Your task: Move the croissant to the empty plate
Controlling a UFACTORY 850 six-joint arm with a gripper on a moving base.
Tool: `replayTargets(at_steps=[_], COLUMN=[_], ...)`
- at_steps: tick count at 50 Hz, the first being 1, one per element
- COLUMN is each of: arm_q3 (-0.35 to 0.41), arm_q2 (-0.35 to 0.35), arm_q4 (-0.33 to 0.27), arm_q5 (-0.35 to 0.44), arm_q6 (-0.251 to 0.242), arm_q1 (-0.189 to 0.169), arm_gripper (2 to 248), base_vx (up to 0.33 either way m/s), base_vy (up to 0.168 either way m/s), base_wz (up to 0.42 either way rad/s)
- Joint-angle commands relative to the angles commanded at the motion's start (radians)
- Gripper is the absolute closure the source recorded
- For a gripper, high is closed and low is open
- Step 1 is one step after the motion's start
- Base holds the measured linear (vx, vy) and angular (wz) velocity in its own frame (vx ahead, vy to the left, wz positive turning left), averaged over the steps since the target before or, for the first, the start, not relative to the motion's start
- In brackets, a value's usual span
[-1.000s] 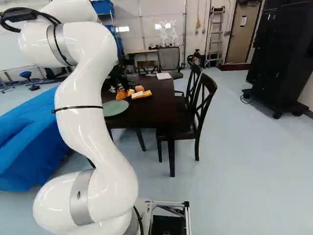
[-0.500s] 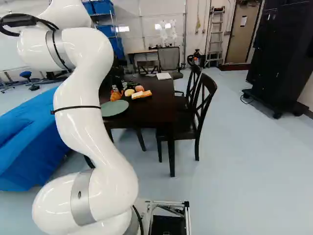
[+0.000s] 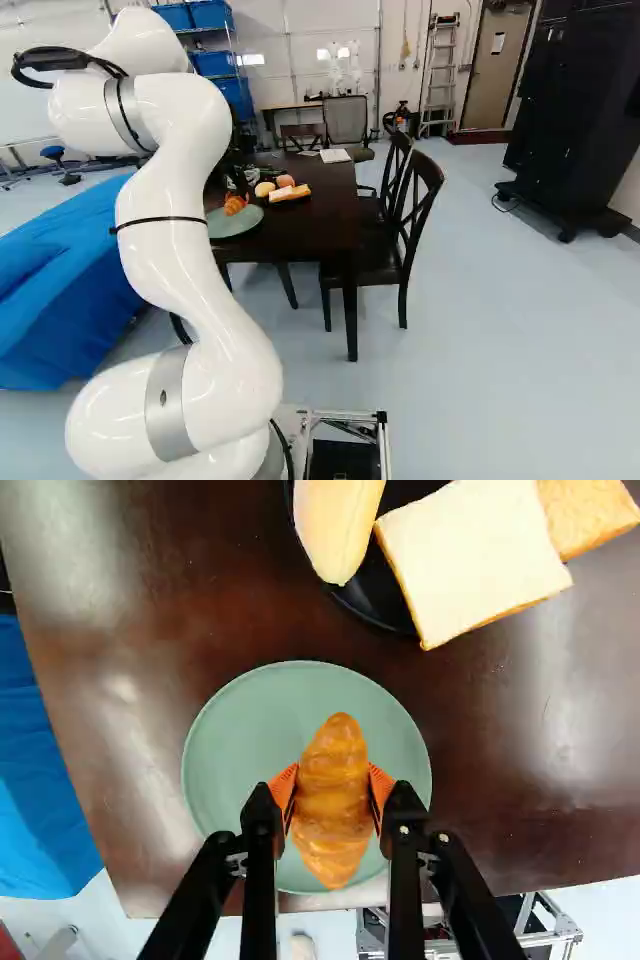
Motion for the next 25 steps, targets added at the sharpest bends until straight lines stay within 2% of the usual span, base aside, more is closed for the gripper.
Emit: replayTargets(at_steps=[25], arm_q3=[-0.015], arm_q2=[-0.053], arm_q4=[0.0], arm_q5=[0.0], arm_q6=[0.0], arm_q1=[0.0], arm_gripper=[142], base_vx=[0.0], base_vy=[0.0], base_wz=[0.0])
